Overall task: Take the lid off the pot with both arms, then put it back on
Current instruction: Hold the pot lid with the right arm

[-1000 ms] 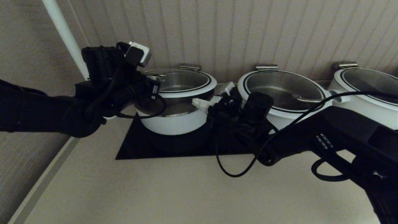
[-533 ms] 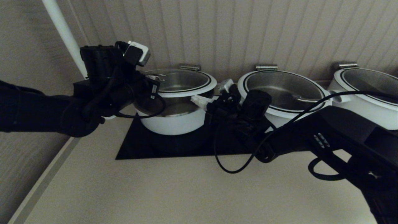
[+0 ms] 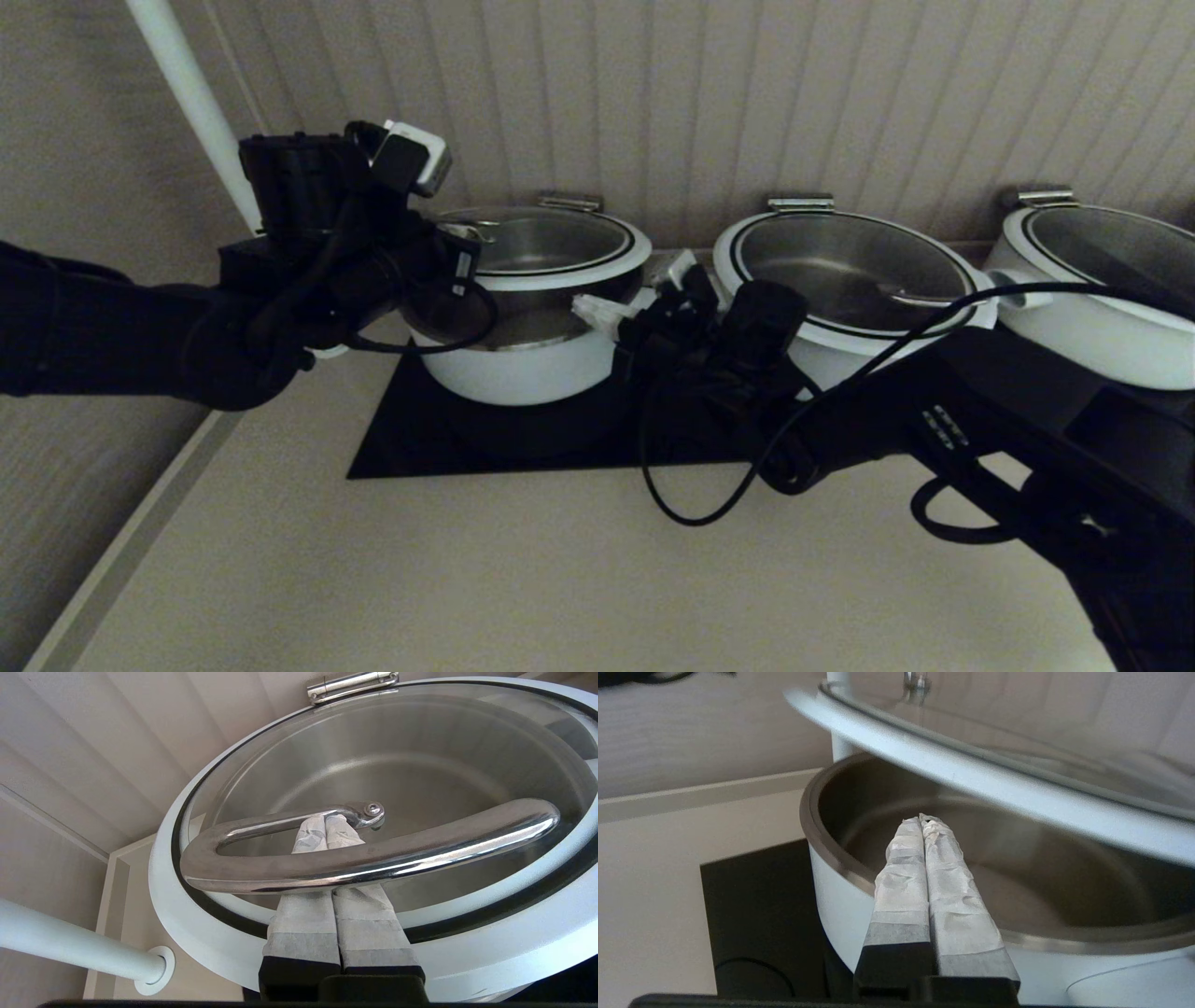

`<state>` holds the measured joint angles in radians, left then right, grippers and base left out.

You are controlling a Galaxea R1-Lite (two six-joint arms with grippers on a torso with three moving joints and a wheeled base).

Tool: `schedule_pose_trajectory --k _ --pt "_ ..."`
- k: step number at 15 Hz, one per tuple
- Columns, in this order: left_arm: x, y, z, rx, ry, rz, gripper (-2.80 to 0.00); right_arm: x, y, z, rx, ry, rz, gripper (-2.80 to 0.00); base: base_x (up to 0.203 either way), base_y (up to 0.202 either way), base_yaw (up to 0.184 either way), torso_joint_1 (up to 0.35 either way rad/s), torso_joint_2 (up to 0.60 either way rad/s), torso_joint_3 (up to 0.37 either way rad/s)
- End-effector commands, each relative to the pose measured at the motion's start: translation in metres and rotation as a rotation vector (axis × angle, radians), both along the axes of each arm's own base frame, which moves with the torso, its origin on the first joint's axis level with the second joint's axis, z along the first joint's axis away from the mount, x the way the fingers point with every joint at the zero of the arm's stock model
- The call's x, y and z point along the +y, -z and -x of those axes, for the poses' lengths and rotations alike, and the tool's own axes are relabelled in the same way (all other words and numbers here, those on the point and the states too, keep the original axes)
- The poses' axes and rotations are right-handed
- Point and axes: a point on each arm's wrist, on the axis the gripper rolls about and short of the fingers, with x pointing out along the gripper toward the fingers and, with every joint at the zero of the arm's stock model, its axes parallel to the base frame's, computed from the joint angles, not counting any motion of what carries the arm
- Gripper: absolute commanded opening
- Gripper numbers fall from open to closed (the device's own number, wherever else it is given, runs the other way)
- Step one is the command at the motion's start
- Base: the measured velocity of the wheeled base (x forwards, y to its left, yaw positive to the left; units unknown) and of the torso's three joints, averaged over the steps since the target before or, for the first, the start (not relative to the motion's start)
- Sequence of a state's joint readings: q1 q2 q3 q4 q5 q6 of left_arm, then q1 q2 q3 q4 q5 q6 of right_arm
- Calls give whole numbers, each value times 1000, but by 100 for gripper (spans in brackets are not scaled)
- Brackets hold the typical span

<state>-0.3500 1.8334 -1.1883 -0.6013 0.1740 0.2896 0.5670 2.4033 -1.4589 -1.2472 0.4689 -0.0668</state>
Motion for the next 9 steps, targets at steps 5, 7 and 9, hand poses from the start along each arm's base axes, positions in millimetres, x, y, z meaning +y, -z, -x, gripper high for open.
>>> schedule_pose_trajectory --k 5,7,9 --pt "0 -1 1 -5 -3 0 -280 3 2 -10 -27 7 -12 -280 0 0 0 0 0 0" --pt "0 -1 1 -5 -1 0 -280 3 -2 -15 -40 16 -21 -280 0 0 0 0 0 0" --pt "0 -1 1 -5 -1 0 -280 2 -2 -19 -36 22 -19 -280 0 0 0 0 0 0"
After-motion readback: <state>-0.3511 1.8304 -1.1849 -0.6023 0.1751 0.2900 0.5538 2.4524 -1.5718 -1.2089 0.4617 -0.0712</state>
